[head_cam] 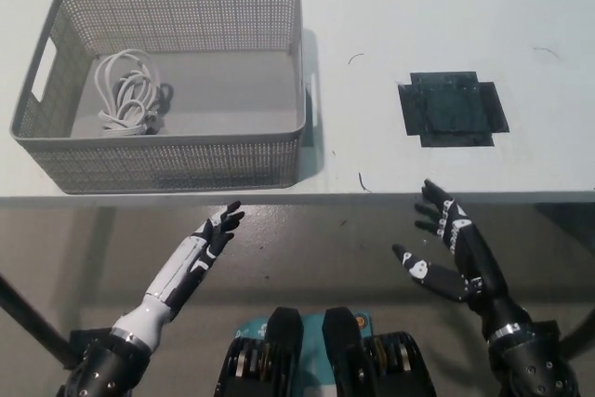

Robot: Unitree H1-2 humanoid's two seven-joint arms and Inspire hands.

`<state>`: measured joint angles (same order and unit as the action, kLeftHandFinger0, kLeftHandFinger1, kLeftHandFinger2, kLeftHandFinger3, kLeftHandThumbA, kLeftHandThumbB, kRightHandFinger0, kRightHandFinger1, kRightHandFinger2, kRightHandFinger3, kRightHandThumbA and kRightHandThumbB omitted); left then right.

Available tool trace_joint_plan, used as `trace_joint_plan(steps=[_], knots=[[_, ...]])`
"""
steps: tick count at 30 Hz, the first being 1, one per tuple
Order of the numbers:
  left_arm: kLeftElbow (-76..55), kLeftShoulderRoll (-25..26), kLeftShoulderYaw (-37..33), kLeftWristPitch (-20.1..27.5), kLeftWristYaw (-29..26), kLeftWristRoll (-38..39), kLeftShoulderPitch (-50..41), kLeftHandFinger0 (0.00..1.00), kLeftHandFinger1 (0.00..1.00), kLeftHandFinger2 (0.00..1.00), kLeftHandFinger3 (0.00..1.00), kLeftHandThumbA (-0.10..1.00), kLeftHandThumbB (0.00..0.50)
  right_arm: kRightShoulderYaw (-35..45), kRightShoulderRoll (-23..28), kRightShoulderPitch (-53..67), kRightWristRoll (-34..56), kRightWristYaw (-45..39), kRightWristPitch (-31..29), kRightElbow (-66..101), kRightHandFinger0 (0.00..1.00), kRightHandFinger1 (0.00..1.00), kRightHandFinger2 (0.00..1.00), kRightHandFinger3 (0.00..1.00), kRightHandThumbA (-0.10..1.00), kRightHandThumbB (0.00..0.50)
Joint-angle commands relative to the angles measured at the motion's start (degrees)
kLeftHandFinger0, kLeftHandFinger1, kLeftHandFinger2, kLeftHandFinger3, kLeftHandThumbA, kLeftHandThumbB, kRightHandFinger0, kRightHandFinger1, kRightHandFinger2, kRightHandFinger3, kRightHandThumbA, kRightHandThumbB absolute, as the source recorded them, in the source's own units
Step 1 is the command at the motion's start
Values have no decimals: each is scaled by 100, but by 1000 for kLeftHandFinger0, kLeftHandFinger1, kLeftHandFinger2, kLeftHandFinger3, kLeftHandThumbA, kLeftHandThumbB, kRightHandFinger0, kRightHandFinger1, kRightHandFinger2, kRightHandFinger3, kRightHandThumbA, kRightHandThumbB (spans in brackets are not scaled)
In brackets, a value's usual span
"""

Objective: Use the right hand to pick up a power strip and put it into a container on the left side

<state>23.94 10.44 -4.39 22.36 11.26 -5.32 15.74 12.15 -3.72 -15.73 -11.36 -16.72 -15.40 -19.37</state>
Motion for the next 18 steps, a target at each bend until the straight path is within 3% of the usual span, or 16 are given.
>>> trace_joint_plan(steps=[1,8,18], knots=[[8,-48,171,457,-462,10,418,1000,1000,1000,1000,1000,219,-50,19,-492,486,537,-892,-52,881,929,1000,1000,714,15],[107,-35,148,457,-412,36,533,1000,1000,1000,1000,1000,242,-191,138,-613,482,776,-910,-218,883,926,1000,1000,796,64],[-33,-48,52,457,-476,-8,259,1000,1000,1000,1000,1000,224,-499,253,-348,487,873,-955,-178,882,918,1000,1000,797,100]])
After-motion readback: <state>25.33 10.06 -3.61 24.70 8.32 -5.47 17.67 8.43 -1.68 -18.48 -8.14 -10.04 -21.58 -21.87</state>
